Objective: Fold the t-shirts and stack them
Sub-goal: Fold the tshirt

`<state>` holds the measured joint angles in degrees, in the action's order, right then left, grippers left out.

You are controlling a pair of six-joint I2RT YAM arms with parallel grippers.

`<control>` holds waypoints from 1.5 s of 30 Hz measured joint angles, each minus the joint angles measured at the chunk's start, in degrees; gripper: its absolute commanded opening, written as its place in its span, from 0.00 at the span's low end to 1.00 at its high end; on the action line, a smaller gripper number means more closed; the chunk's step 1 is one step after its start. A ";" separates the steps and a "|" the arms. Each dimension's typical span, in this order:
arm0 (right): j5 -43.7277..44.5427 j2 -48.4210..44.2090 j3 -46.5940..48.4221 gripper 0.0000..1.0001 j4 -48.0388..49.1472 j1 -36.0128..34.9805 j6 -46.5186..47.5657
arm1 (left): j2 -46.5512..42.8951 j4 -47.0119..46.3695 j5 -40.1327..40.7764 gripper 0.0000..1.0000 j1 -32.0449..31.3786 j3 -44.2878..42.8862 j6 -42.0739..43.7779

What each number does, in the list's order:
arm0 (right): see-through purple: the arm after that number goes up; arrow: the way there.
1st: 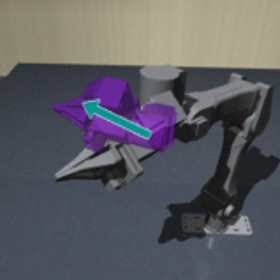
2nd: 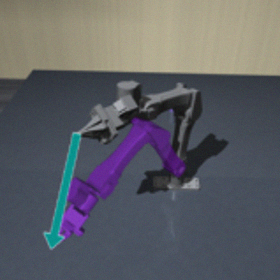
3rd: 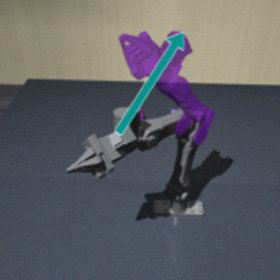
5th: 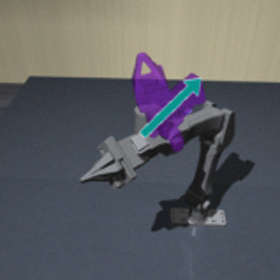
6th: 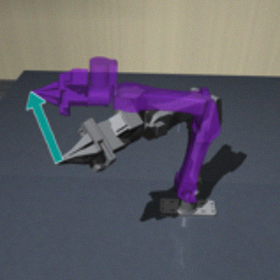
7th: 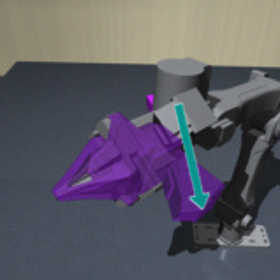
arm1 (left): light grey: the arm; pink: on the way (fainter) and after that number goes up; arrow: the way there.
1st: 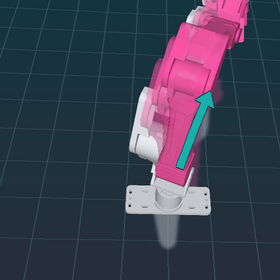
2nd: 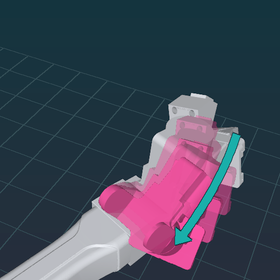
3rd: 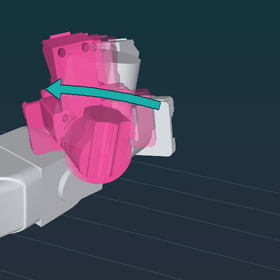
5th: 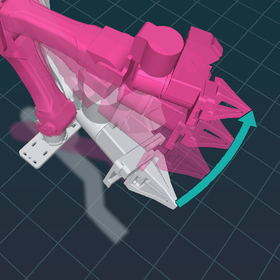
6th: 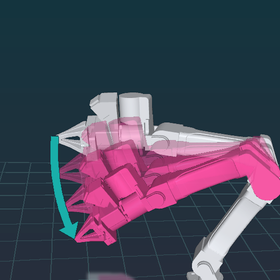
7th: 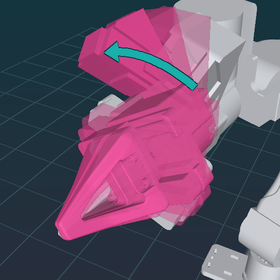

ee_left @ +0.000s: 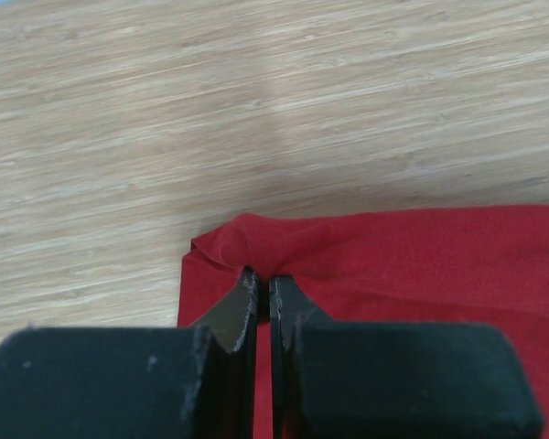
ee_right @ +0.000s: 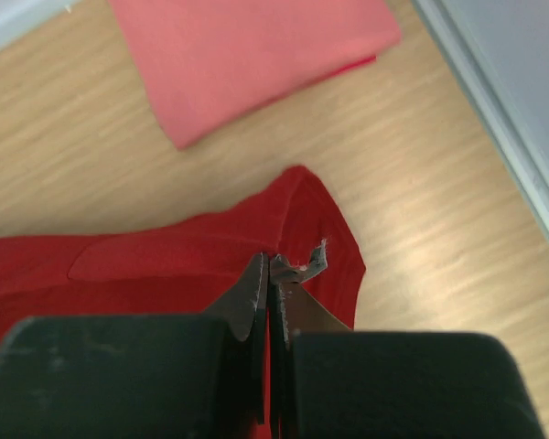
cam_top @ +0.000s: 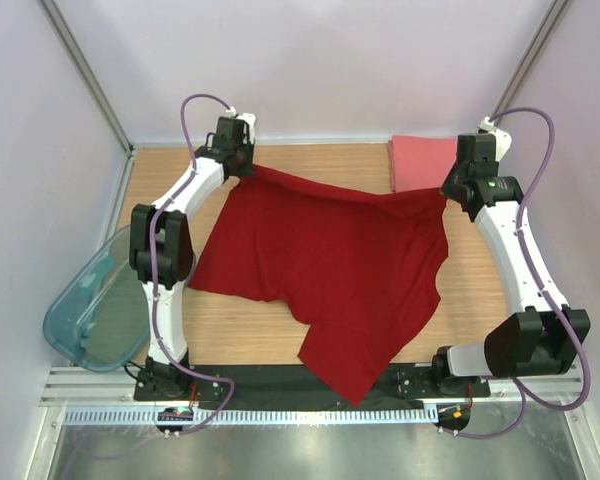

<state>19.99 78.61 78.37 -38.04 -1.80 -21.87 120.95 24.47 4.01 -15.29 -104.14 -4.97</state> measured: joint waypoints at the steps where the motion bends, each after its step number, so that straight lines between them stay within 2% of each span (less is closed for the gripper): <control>1: -0.31 -0.31 0.00 0.01 -1.73 0.00 -0.79 | 0.26 0.74 -0.11 0.02 0.00 -0.79 0.31; 9: -3.87 -5.77 -3.48 0.01 -15.08 0.00 -6.86 | 0.50 5.16 -0.15 0.05 0.00 -1.79 1.68; 17: -6.51 -8.50 -10.21 0.01 -20.59 0.00 -9.16 | 0.52 8.02 1.79 0.10 0.00 -1.14 2.60; 20: -7.41 -9.09 -13.68 0.01 -21.40 0.00 -9.62 | 0.52 8.48 2.38 0.20 0.00 0.04 2.56; 23: -7.80 -9.31 -15.37 0.01 -22.12 0.00 -9.86 | 0.52 9.07 2.45 0.38 0.02 1.18 1.68; 24: -7.87 -9.38 -15.67 0.01 -22.16 0.00 -9.88 | 0.52 9.53 2.56 0.48 0.02 1.44 0.63; 27: -7.76 -9.40 -16.35 0.01 -22.56 0.00 -9.97 | 0.50 10.91 3.13 0.64 0.04 2.25 -3.78; 28: -7.72 -9.40 -16.35 0.01 -22.77 0.00 -9.97 | 0.39 11.30 3.30 0.65 0.07 2.51 -4.74; 35: -7.43 -9.35 -16.46 0.01 -22.95 0.00 -9.81 | -2.99 14.12 -0.94 0.67 2.27 3.69 -12.31; 37: -7.61 -9.25 -16.59 0.01 -22.91 0.00 -9.70 | -4.72 13.94 -4.87 0.63 4.28 3.65 -14.64; 38: -7.85 -9.22 -16.72 0.01 -22.82 0.00 -9.68 | -5.16 13.94 -6.54 0.57 5.35 3.45 -15.85; 40: -8.70 -9.20 -17.25 0.01 -22.43 0.02 -9.62 | -5.05 13.81 -9.92 0.53 7.41 2.38 -17.66; 45: -10.95 -8.22 -17.94 0.01 -21.86 0.04 -9.51 | -0.28 14.05 -15.43 0.41 11.04 -3.74 -23.32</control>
<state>9.04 70.39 60.42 -59.90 -1.76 -31.38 120.66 38.52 -11.42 -4.25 -107.87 -28.29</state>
